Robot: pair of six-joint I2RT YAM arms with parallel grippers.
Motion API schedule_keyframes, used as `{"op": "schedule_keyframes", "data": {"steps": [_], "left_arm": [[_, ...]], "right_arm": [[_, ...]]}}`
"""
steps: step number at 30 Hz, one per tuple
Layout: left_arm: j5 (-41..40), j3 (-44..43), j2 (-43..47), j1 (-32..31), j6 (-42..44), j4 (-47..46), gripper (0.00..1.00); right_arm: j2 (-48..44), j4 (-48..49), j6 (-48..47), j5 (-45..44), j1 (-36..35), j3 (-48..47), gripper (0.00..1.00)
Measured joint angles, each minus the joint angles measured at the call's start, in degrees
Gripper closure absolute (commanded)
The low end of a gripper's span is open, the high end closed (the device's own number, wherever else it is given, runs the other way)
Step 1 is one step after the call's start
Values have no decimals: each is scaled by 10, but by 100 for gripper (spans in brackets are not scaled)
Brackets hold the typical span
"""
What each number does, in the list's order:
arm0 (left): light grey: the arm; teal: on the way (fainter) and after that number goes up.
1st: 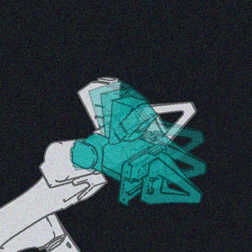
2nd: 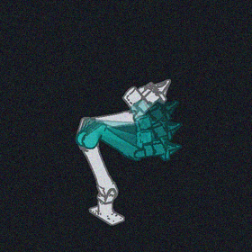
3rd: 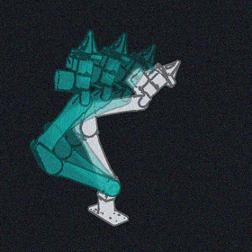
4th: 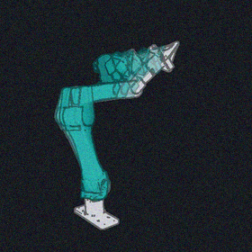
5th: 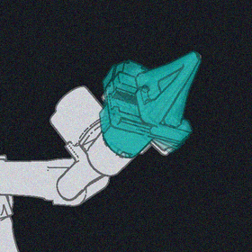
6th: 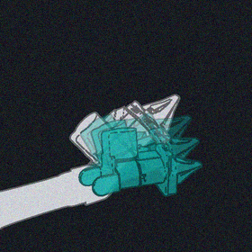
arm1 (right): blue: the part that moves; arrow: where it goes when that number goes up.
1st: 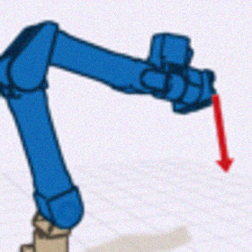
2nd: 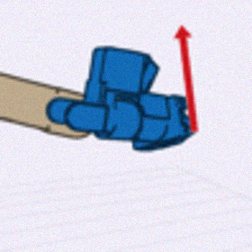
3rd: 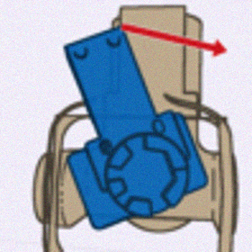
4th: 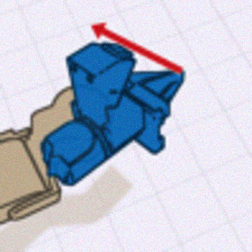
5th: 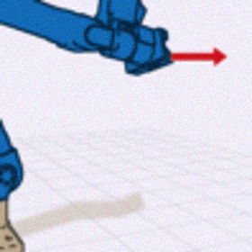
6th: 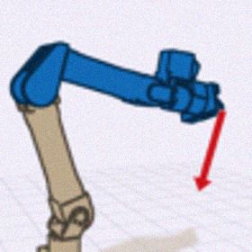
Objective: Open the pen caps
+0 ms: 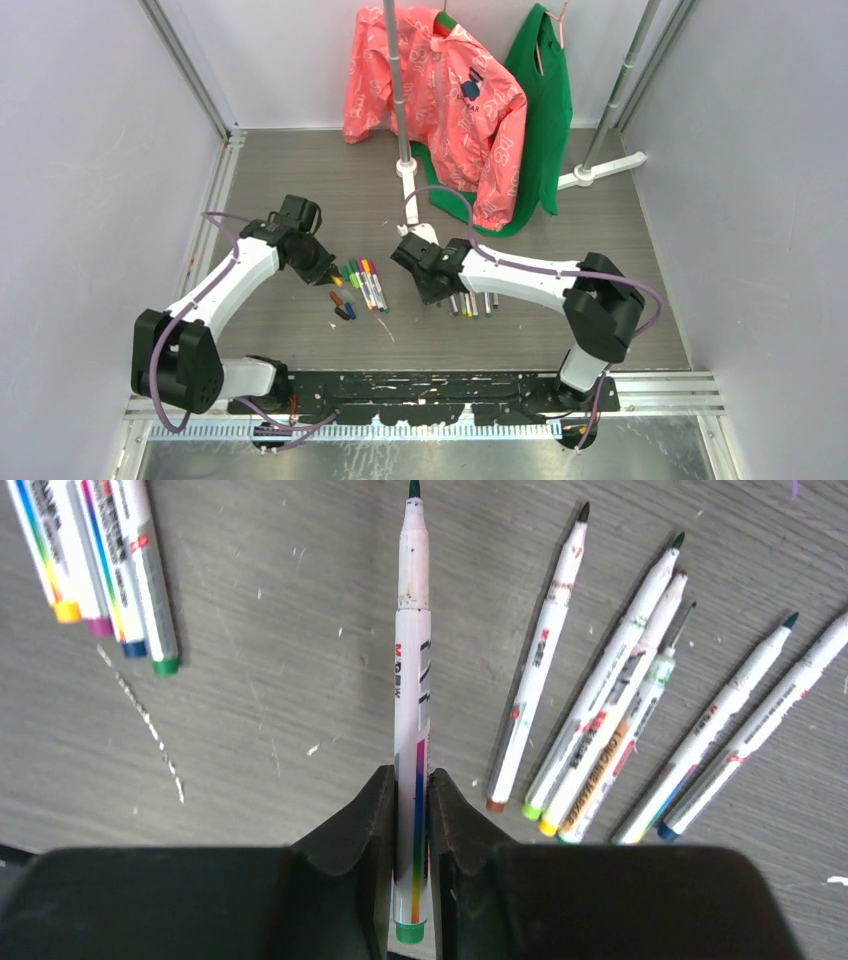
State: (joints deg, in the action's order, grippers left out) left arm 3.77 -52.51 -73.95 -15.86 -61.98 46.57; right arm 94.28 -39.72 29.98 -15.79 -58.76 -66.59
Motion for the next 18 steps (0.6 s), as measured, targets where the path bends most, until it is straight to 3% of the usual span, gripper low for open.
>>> {"op": "schedule_keyframes", "data": {"steps": [7,18], "left_arm": [[-46,-6,-13,-7,38,40,98],[-85,-10,-72,-13,60,54,94]], "right_arm": [[56,27,4,3,27,-10,88],[87,44,23,6,51,-11,73]]}}
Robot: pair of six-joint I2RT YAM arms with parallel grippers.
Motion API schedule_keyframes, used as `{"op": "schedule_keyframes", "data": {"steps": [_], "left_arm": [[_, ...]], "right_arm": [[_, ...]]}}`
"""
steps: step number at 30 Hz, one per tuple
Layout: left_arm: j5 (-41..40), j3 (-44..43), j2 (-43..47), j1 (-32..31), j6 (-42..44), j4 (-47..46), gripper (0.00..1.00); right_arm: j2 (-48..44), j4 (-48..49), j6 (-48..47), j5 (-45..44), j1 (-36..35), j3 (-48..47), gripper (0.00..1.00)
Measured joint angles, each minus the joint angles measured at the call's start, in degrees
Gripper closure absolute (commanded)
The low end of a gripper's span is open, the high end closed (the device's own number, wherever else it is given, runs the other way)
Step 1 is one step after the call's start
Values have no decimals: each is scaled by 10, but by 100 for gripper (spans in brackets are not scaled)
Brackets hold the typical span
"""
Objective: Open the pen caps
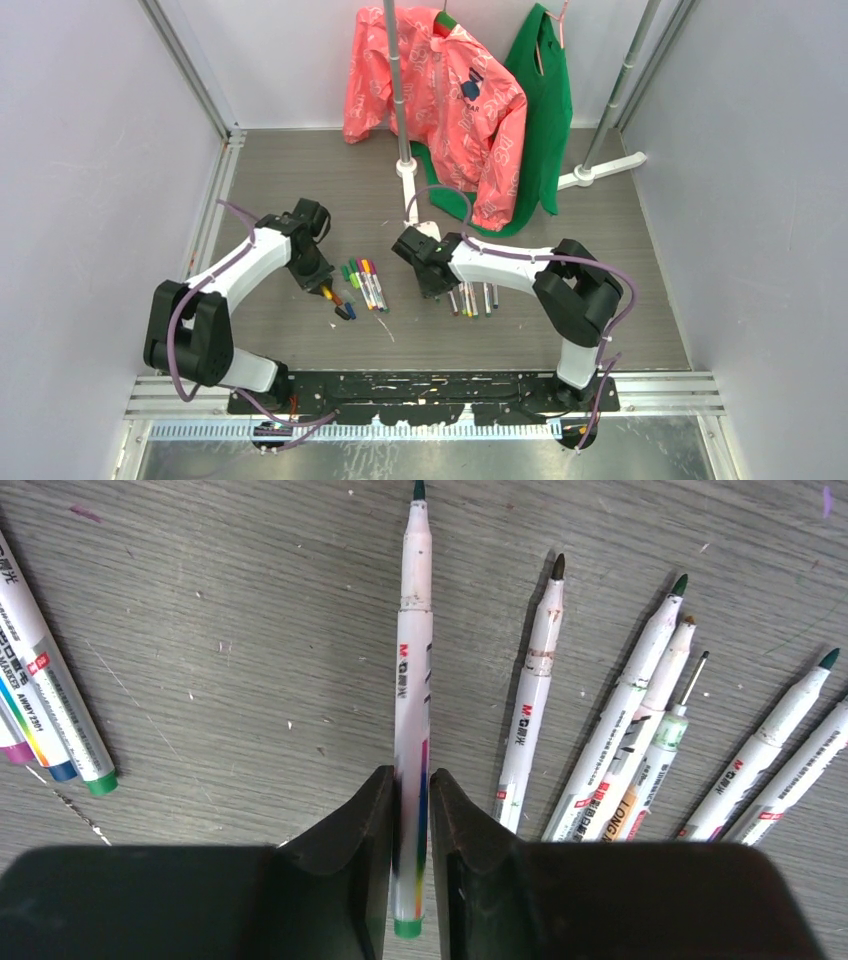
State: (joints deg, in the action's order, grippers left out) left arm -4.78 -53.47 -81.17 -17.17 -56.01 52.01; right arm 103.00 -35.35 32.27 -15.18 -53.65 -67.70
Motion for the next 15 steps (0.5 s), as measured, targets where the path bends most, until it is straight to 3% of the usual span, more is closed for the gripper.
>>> {"op": "schedule_keyframes", "data": {"steps": [15], "left_arm": [[-21,-28,-63,-16,10,0,89]], "right_arm": [[15,-4,10,-3,0,-3,61]]}}
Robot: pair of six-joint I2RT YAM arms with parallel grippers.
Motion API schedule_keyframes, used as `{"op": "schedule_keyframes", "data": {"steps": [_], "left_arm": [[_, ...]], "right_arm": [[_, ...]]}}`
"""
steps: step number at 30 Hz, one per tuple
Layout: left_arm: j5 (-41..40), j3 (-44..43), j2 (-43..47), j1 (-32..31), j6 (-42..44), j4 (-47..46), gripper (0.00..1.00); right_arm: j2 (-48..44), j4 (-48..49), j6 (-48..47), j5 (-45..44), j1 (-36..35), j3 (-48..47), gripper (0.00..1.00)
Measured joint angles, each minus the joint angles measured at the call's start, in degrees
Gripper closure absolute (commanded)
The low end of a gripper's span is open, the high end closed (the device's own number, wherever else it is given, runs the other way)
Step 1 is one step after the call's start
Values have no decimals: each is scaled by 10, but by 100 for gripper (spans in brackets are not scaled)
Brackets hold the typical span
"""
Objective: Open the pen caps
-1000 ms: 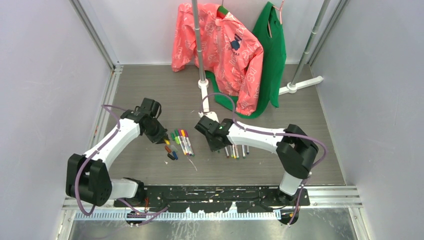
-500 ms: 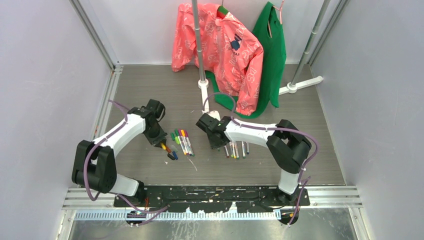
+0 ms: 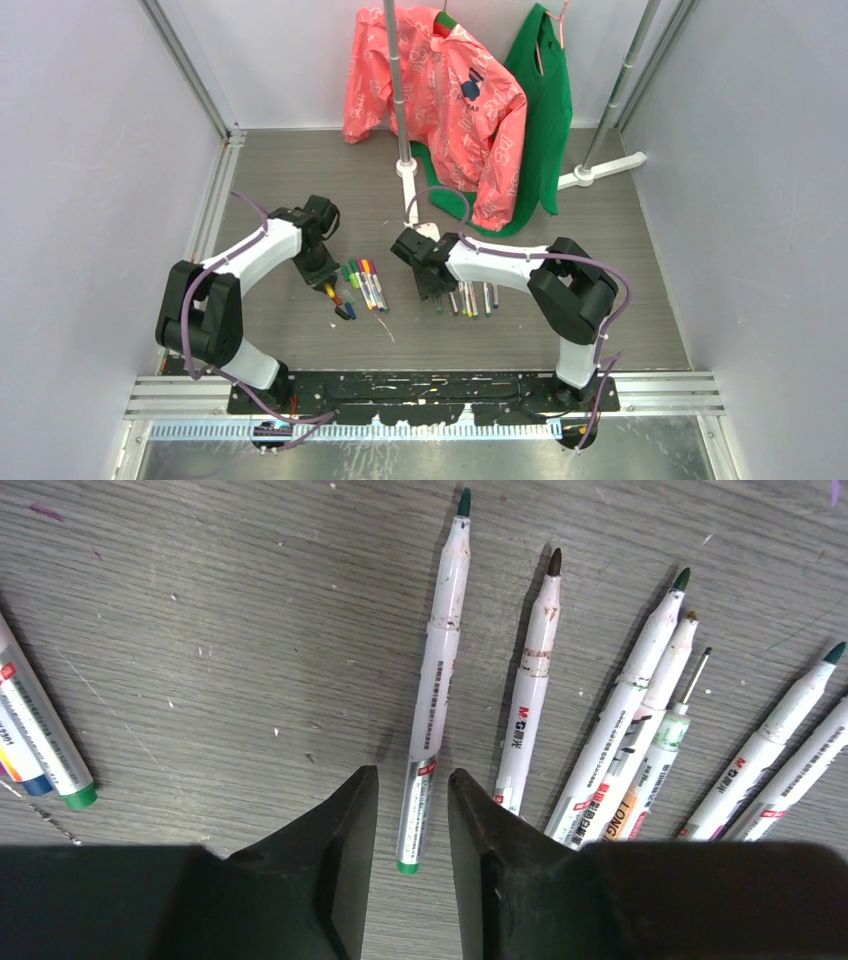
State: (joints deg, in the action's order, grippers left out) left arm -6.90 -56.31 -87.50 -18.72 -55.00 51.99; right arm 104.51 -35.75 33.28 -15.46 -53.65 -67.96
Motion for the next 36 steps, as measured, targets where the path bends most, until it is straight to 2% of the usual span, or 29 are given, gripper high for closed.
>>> {"op": "schedule_keyframes", "data": {"steps": [12,20,36], "left_arm": [[-12,-18,-36,0,0,-1,84],[-15,-22,-58,0,1,-3,71],[-16,-28,-64,0,-1,-7,70]], "right_arm": [[3,-25,-16,12,-3,-78,59],[51,-28,-25,42,-19,-123,58],[99,-35,-32,66,-37,-191,58]]}}
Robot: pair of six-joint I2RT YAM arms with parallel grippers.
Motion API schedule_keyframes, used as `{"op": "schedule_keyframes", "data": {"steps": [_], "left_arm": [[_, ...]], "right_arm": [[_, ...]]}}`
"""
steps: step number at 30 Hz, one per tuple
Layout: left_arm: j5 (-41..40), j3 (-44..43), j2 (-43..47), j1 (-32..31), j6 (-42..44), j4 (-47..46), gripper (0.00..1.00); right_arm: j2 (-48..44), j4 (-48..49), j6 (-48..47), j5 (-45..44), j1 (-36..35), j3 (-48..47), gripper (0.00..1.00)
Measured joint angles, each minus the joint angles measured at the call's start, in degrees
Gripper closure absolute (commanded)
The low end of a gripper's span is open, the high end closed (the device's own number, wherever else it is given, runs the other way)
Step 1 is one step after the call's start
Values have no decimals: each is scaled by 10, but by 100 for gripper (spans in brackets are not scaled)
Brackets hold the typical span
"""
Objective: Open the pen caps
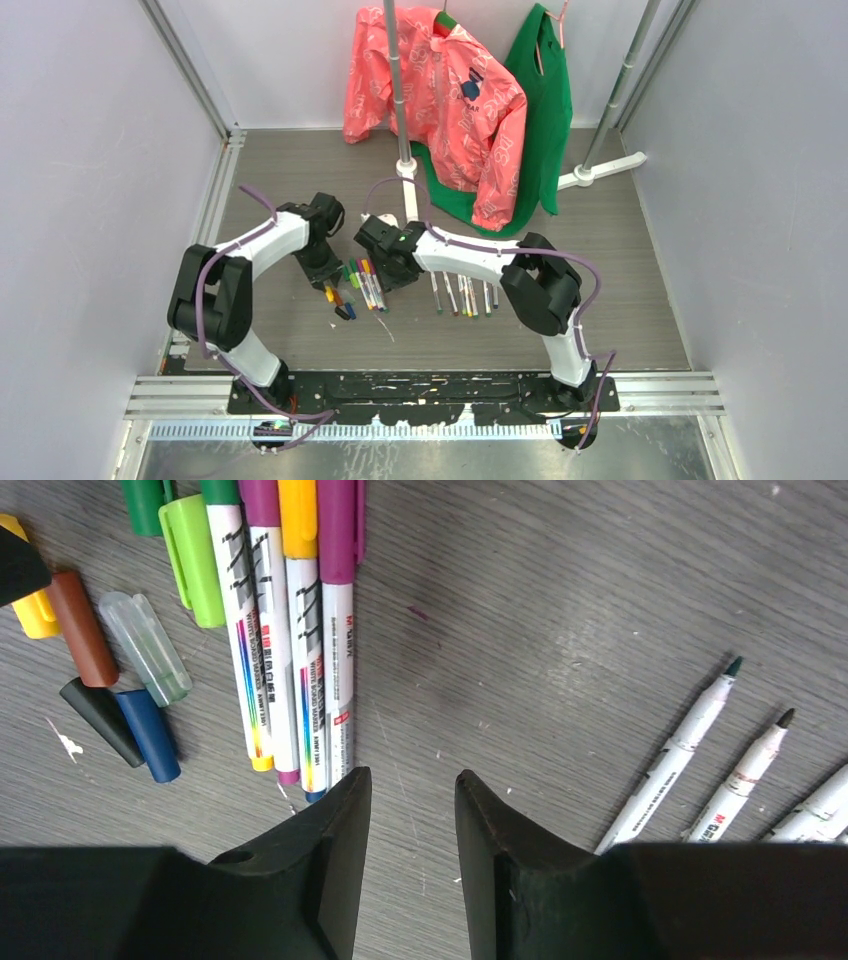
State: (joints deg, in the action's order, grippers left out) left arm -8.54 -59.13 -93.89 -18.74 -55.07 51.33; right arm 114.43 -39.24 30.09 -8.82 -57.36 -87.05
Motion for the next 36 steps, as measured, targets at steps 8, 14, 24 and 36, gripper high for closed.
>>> {"op": "schedule_keyframes", "data": {"steps": [8,14,24,36], "left_arm": [[-9,0,45,0,-3,4,63],[-10,0,78,6,-4,6,63],[-10,0,99,16,-4,7,63],[-9,4,115,32,-4,7,63]], "right_arm": [[29,-6,0,7,-10,-21,58],[54,-12,0,13,-11,-45,58],[65,-16,0,17,-12,-55,58],[91,-23,0,14,-23,-76,59]]}}
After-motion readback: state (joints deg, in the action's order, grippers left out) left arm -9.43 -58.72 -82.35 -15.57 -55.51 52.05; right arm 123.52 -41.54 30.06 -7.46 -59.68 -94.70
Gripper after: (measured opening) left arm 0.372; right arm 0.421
